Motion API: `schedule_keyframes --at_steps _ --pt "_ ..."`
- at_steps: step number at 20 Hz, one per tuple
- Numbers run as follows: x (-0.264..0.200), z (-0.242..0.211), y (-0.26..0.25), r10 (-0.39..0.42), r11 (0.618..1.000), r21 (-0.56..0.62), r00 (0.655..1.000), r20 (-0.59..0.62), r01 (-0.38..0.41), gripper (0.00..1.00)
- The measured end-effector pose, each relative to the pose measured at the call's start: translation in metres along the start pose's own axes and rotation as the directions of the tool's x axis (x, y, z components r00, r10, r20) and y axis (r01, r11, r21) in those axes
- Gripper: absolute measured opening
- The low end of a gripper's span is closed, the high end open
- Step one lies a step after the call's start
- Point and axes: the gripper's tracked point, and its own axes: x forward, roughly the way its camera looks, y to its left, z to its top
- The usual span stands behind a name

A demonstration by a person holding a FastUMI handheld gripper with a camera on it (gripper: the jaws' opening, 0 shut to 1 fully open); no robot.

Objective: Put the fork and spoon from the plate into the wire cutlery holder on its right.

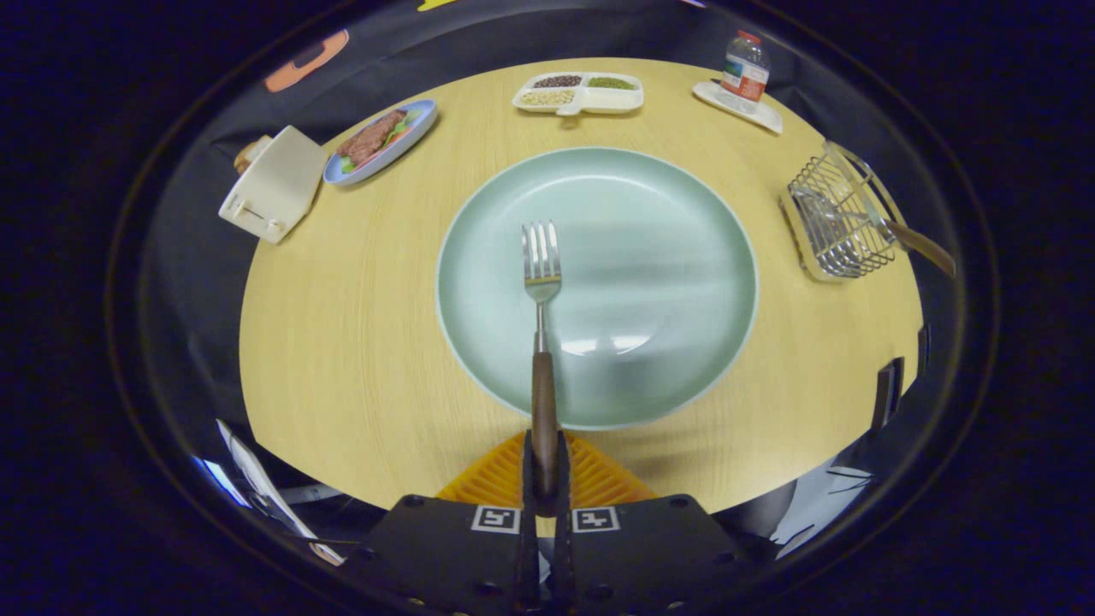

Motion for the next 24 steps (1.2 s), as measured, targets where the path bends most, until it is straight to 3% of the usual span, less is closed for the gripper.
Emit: schedule_keyframes --at_steps 1,2,10,15,24 --pt "-0.002 0.002 0.000 0.007 1.000 0.006 1.000 0.007 -0.007 0.07" --pt "-0.002 0.002 0.001 0.019 1.000 0.018 1.000 0.010 -0.019 0.01" --pt "-0.058 0.010 -0.007 0.102 0.995 0.010 0.994 0.028 -0.102 0.01" --pt "-0.109 0.027 -0.042 0.147 0.988 0.036 0.987 0.067 -0.150 0.01" --pt "-0.169 0.054 -0.174 0.046 0.991 0.123 0.993 0.111 -0.060 0.01"
